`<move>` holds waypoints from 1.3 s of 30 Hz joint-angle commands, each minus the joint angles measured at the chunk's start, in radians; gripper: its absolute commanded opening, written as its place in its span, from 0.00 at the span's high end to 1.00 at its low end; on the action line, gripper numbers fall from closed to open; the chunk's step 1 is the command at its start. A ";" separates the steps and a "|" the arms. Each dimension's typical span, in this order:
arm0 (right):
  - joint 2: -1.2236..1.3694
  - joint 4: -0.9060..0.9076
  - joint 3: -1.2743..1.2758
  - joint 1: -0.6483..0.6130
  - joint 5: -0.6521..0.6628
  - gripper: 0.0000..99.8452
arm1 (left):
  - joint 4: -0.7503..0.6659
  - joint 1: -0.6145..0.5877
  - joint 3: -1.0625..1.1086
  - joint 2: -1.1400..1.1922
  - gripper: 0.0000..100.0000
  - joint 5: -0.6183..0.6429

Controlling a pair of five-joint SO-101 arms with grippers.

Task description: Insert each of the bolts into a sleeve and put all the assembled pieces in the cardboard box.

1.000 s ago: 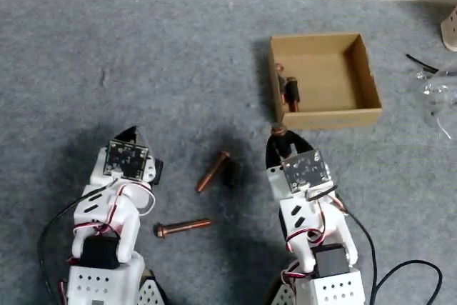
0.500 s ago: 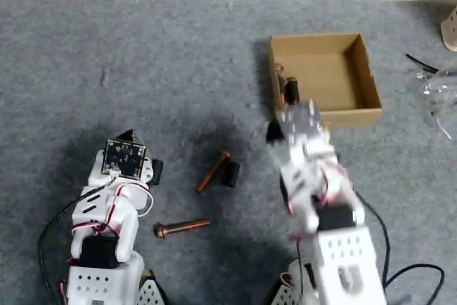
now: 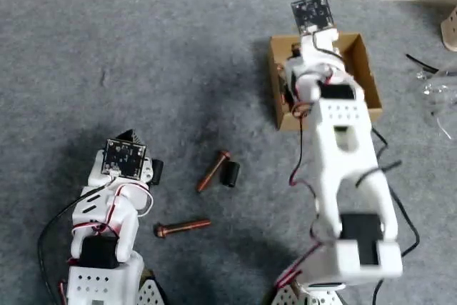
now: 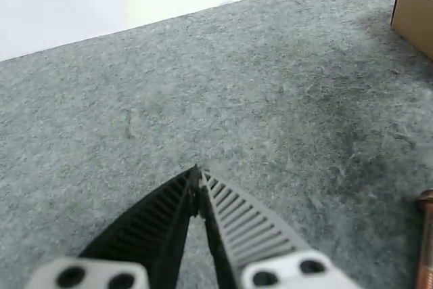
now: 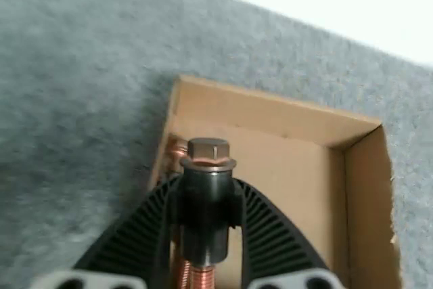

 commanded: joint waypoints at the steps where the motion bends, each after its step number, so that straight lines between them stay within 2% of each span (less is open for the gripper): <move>1: 0.090 -0.012 -0.148 0.030 0.009 1.00 | 0.005 -0.005 0.005 -0.015 0.99 0.000; 13: 0.216 -0.004 -0.196 0.027 0.009 0.99 | 0.005 -0.004 0.005 -0.015 0.99 0.000; 15: 0.217 0.038 -0.202 0.027 0.009 0.95 | 0.005 -0.004 0.005 -0.015 0.99 0.000; 21: 0.213 0.068 -0.196 0.031 0.009 0.72 | 0.005 -0.004 0.005 -0.015 0.99 0.000; 30: 0.166 0.216 -0.213 0.050 0.008 0.72 | 0.003 -0.004 0.007 -0.015 0.99 0.000; 39: -0.142 0.433 -0.203 -0.002 0.008 0.72 | 0.003 -0.004 0.007 -0.015 0.99 0.000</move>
